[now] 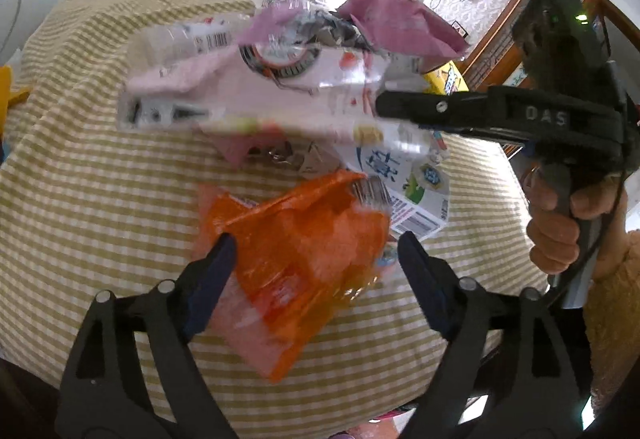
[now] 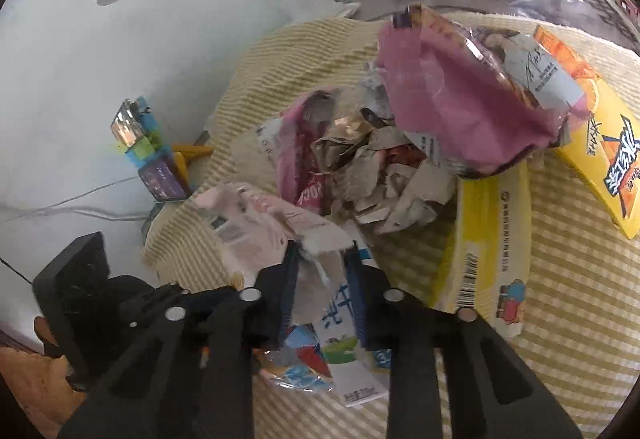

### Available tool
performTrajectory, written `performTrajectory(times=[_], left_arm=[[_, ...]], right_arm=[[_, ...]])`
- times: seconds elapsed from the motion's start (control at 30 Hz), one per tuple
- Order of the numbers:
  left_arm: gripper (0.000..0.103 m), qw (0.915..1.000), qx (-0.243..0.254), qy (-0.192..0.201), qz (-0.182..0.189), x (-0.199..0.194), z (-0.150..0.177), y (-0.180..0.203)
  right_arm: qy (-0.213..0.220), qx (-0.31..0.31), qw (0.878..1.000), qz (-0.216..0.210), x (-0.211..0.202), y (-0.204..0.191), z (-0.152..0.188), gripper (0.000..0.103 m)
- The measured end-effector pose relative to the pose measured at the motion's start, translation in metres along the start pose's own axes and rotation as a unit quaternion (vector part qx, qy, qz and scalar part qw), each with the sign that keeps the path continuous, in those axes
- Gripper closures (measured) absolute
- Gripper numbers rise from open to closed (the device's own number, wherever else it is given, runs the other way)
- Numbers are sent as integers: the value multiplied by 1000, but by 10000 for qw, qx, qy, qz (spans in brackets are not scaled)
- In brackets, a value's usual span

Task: Collect trash
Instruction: 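Grasp the orange plastic bag with the left tool while the right tool grasps the pink-white paper bag, then carry both held bags to the red bucket and open both tools to drop them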

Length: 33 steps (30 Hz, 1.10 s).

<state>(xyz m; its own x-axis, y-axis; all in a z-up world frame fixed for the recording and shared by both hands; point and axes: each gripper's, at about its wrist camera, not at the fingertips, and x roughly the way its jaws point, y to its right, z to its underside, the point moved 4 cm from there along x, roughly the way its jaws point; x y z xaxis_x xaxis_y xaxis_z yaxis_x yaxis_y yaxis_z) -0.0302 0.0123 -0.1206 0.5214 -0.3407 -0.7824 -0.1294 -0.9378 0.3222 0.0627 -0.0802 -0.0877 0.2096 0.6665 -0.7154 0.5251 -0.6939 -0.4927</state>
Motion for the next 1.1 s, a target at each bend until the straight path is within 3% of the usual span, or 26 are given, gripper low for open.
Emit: performTrajectory(times=[0.07, 0.2, 0.23, 0.4, 0.6, 0.8, 0.9, 1.07, 1.1], left_arm=[[23, 10000, 74, -17, -61, 2, 1, 0], [49, 9993, 327, 100, -126, 1, 0, 10], [53, 9984, 492, 183, -217, -1, -1, 15], [60, 9973, 547, 369, -312, -6, -3, 18], [62, 9959, 427, 667, -426, -17, -8, 8], [62, 9942, 393, 960, -266, -39, -16, 14], [62, 9924, 536, 1104, -122, -49, -24, 36], [62, 9878, 1006, 1138, 340, -43, -43, 99], [62, 9865, 1117, 1102, 463, -37, -45, 114]], right_arm=[[154, -133, 9998, -25, -7, -7, -2, 87], [677, -107, 9973, -254, -31, -17, -8, 93], [786, -83, 9964, -303, -37, -17, -10, 99], [1444, -15, 9890, -311, -72, -13, -13, 100], [1706, -45, 9853, -58, -92, -5, -7, 100], [2786, 518, 9588, -198, -166, 31, 4, 100], [3281, 660, 9422, 176, -208, 48, 16, 100], [3583, 1024, 9127, 1677, -262, 85, 53, 100], [3628, 1163, 9018, 2040, -276, 97, 66, 100]])
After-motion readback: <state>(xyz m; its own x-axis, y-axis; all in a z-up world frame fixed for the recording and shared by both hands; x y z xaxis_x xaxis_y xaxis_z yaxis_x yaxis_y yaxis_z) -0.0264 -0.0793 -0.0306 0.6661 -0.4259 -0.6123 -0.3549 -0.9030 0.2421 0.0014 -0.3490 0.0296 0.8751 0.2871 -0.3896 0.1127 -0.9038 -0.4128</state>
